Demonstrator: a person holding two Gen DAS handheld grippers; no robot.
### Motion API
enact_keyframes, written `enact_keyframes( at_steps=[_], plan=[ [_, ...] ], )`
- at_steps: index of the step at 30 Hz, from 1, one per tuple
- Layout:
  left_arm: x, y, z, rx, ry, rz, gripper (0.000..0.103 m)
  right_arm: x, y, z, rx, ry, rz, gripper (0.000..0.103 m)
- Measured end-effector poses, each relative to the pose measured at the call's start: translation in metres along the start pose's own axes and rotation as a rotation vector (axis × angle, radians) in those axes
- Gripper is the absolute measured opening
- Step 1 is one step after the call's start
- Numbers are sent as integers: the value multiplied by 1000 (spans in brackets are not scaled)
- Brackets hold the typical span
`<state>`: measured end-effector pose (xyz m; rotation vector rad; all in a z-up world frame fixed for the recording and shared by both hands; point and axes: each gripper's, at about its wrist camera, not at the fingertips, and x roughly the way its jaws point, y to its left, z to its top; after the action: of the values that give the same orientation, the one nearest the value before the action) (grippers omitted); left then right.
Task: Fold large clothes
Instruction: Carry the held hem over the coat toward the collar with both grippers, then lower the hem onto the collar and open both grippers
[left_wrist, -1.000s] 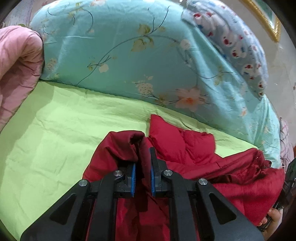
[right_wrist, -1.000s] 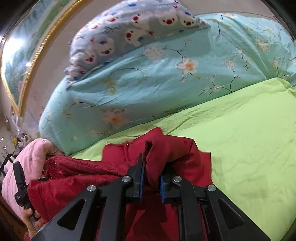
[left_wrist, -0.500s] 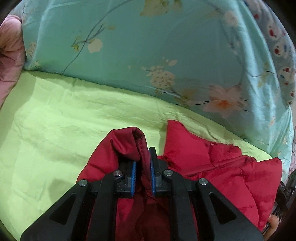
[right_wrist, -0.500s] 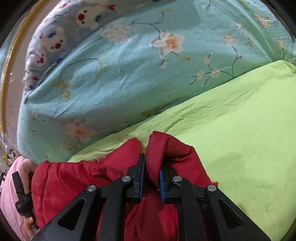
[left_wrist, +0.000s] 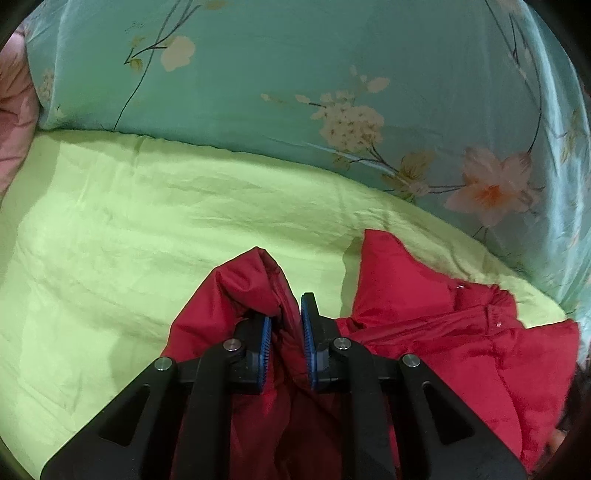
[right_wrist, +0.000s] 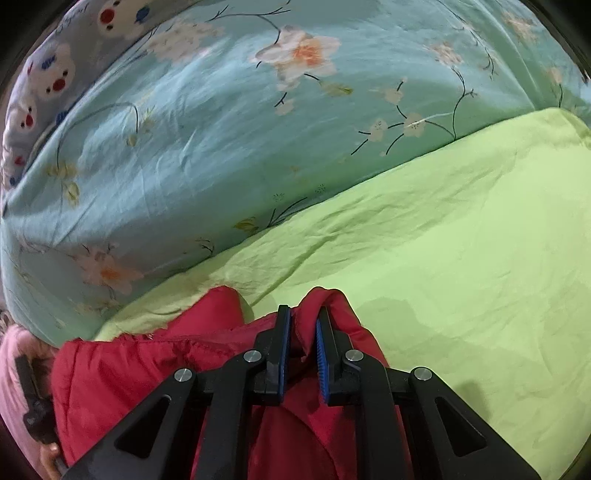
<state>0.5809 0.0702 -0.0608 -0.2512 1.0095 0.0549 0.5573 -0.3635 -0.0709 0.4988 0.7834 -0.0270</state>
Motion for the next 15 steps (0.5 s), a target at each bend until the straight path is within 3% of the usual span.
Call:
enact_keyframes(
  at_steps=[5,9,15],
  plan=[
    [13,-8,3,9,7,36,15,-46,12,-5,-58,-55,93,18],
    [18,-9,5,4,11,43,15,-77,24,-30,-104,-12,220,18],
    [-2,2,4,-27,-3,-36,21,-108,57,-91,-256,41,340,18]
  ],
)
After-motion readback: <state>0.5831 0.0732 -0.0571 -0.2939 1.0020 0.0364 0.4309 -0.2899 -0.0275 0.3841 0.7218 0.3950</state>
